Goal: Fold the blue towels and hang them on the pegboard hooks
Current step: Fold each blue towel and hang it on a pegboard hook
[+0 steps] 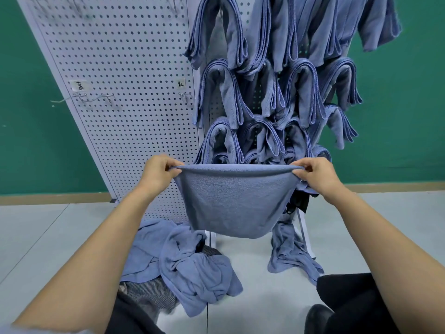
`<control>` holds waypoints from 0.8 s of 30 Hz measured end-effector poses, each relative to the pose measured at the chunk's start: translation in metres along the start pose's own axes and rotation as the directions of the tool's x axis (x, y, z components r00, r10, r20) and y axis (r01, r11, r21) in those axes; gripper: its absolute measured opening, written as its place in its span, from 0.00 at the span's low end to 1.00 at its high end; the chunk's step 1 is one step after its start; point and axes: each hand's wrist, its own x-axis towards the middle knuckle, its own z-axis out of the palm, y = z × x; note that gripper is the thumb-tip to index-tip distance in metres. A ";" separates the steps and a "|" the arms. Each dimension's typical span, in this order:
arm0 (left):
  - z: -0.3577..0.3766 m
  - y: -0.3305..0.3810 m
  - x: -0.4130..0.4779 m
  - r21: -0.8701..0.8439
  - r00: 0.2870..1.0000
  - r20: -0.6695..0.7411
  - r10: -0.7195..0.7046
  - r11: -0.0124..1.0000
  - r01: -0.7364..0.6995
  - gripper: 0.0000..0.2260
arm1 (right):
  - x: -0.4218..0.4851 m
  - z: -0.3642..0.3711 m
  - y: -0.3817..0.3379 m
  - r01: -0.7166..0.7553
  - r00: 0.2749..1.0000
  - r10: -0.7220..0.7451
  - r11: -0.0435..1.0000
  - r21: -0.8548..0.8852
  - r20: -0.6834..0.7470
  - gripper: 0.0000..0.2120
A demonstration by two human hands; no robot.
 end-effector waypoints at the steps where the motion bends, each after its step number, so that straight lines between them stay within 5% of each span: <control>1: -0.001 -0.001 0.001 0.014 1.000 -0.008 0.025 1.000 -0.025 0.07 | 0.001 0.000 0.000 0.018 1.000 -0.018 1.000 -0.023 -0.025 0.09; 5: -0.006 -0.007 0.004 -0.092 1.000 -0.024 0.014 0.996 -0.016 0.05 | 0.001 -0.003 -0.001 0.059 0.996 -0.060 0.998 -0.018 -0.062 0.03; 8: -0.011 -0.008 0.004 -0.344 0.994 -0.014 -0.109 0.934 0.097 0.05 | 0.003 -0.004 0.002 -0.036 0.999 0.046 0.961 0.273 -0.028 0.08; 11: -0.020 -0.007 0.004 -0.560 0.975 0.052 -0.216 0.802 0.207 0.05 | 0.001 -0.007 -0.003 -0.137 0.990 0.136 0.812 0.567 0.044 0.09; 14: -0.027 -0.006 0.004 -0.734 0.917 0.254 -0.307 0.557 0.389 0.09 | 0.003 -0.010 -0.012 -0.201 0.979 0.153 0.637 0.744 0.134 0.10; 19: -0.008 0.006 -0.001 -0.741 0.773 0.466 -0.430 0.289 0.607 0.05 | 0.001 0.003 -0.020 -0.436 0.890 0.372 0.525 0.731 0.264 0.10; 24: 0.014 0.037 0.000 -0.783 0.816 0.403 -0.415 0.305 0.542 0.01 | 0.001 0.019 -0.041 -0.311 0.948 0.249 0.586 0.748 0.198 0.09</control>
